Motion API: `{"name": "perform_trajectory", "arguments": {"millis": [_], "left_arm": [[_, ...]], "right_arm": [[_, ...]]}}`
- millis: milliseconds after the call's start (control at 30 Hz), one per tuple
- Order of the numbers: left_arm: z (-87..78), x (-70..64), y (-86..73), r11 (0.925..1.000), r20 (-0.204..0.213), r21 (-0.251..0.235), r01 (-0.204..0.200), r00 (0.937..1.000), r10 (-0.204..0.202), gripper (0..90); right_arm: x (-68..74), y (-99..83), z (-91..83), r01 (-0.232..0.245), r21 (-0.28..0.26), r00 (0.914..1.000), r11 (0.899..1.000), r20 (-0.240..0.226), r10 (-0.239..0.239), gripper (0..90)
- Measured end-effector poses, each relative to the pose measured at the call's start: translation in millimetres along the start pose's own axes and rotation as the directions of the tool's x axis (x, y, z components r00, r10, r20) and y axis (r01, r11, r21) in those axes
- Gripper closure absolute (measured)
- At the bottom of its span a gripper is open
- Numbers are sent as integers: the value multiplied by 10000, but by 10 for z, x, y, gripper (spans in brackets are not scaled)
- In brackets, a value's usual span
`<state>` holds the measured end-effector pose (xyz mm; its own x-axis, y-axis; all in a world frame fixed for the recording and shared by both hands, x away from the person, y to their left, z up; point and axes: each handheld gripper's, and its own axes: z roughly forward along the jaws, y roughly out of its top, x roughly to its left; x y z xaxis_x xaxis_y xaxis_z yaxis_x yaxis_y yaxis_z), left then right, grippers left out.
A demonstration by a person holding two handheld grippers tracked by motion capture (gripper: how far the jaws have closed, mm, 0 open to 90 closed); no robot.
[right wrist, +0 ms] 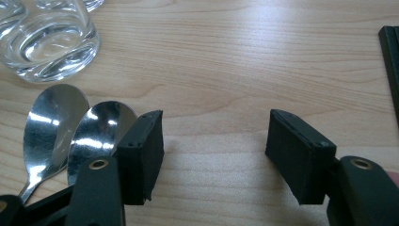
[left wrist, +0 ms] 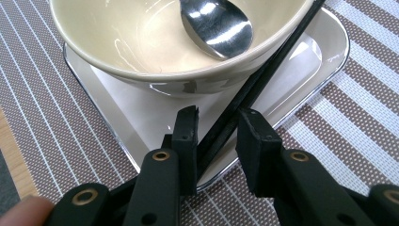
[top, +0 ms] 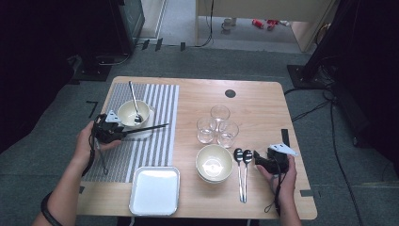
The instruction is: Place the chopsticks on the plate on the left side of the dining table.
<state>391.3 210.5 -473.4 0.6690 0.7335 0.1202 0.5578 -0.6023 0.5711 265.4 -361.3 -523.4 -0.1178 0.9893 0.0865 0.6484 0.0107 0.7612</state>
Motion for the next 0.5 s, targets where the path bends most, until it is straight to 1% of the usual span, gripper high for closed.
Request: {"name": "perform_trajectory", "arguments": {"millis": [300,400,500], "left_arm": [[-16,34,-17,10000,142,20,-42,9999,41,719],[-22,43,-24,10000,171,27,-19,9999,19,721],[-30,69,-41,9999,261,9,100,9996,-100,722]], "right_arm": [[-1,0,0,-11,-1,10000,10000,-10,11,373],[0,0,0,1,0,10000,10000,0,-1,373],[1,0,0,1,2,10000,10000,5,-1,372]]}}
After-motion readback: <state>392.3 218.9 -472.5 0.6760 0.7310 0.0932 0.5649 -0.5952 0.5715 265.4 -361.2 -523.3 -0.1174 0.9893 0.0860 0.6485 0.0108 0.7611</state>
